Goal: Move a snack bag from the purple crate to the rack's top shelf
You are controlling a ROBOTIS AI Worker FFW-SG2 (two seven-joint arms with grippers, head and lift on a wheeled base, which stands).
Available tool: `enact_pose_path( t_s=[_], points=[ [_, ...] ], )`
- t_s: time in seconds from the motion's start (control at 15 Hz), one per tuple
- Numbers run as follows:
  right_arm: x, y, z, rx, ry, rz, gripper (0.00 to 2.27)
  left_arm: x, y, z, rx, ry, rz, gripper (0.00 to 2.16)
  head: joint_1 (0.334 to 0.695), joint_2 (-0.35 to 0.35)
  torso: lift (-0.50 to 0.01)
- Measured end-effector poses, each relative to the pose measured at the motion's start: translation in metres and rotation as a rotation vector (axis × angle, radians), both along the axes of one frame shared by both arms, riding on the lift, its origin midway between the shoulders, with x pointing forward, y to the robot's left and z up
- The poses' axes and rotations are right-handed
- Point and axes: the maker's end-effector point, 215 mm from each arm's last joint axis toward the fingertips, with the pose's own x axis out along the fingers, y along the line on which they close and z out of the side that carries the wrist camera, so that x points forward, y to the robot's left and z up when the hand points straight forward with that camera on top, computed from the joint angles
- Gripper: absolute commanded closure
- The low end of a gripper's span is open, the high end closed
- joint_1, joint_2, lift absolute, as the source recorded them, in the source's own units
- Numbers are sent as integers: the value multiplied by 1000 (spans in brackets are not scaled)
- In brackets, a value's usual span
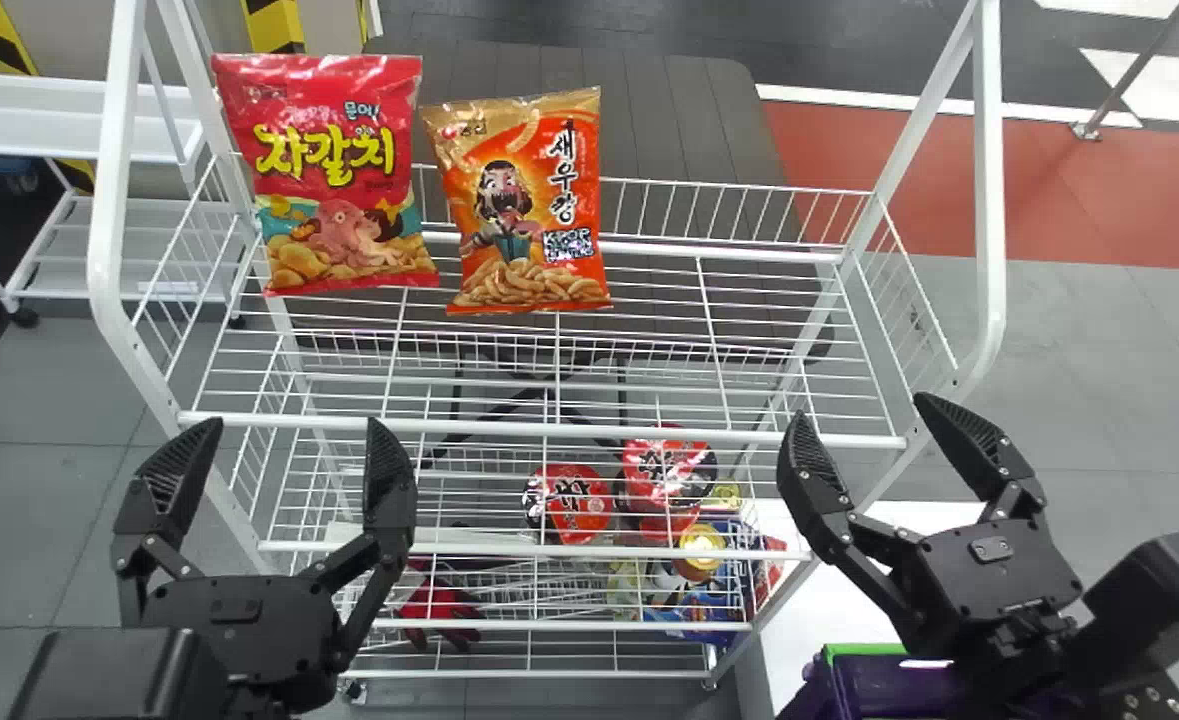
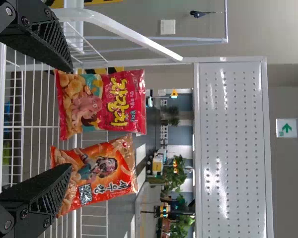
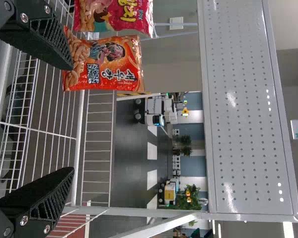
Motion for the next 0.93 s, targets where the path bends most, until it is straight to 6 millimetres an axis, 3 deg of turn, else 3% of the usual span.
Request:
enact_pose_path(
  t_s=[0.93],
  points=[
    [-4, 1, 6, -4, -37, 22, 87, 0, -1, 0, 3, -2, 7, 147, 695, -107, -61]
  ],
)
